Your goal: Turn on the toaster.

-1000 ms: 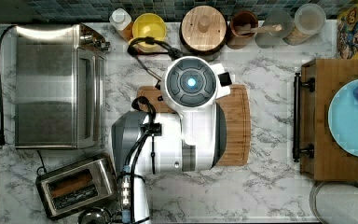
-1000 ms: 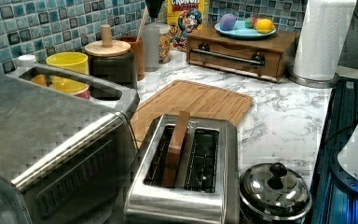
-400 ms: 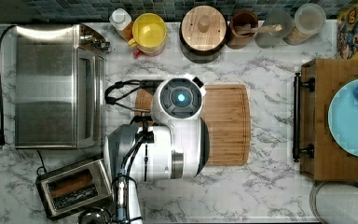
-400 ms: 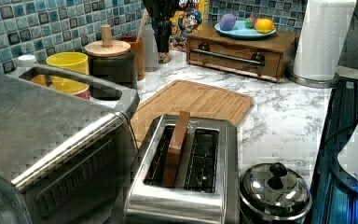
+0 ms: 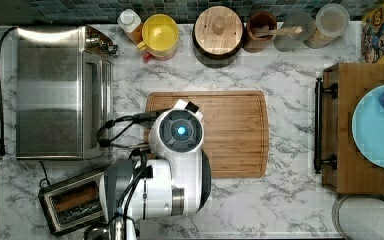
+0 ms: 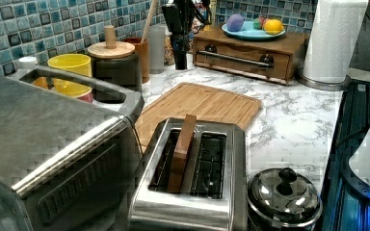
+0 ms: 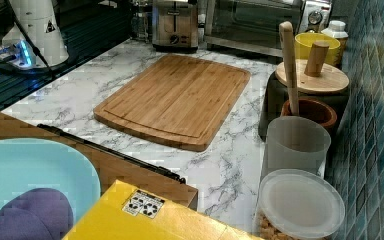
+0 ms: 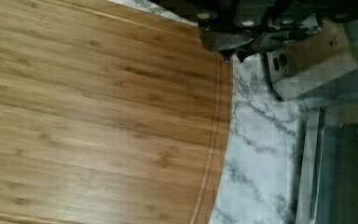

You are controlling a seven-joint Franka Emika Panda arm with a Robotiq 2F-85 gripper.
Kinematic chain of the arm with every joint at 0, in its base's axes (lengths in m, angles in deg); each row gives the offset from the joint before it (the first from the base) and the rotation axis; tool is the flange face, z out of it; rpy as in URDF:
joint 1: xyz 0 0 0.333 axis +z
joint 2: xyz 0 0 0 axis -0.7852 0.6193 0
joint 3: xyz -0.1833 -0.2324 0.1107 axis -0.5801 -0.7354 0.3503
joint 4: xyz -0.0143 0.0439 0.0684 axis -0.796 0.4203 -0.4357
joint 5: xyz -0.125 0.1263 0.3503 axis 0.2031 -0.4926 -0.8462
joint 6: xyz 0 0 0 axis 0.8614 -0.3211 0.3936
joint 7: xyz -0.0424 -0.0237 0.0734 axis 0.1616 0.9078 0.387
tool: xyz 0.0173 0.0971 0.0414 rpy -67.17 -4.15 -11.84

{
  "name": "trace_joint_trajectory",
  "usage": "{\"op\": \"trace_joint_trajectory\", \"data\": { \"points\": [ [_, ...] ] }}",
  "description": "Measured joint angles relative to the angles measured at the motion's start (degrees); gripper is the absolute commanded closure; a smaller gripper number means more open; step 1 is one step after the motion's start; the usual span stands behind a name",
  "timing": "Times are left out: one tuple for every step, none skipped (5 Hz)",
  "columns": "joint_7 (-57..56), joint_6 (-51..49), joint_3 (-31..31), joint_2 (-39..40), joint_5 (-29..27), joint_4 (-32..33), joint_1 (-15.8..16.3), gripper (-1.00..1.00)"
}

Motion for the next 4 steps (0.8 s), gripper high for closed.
{"op": "trace_joint_trajectory", "data": {
  "points": [
    [-0.53,-0.04,1.17,-2.29,-1.83,2.46,0.38,1.0],
    [-0.53,0.0,2.31,-3.57,-4.31,4.48,1.28,1.0],
    [-0.53,-0.04,2.99,-4.11,-4.91,6.27,2.29,1.0],
    [-0.53,-0.04,4.02,-5.41,-5.99,8.5,2.38,1.0]
  ]
}}
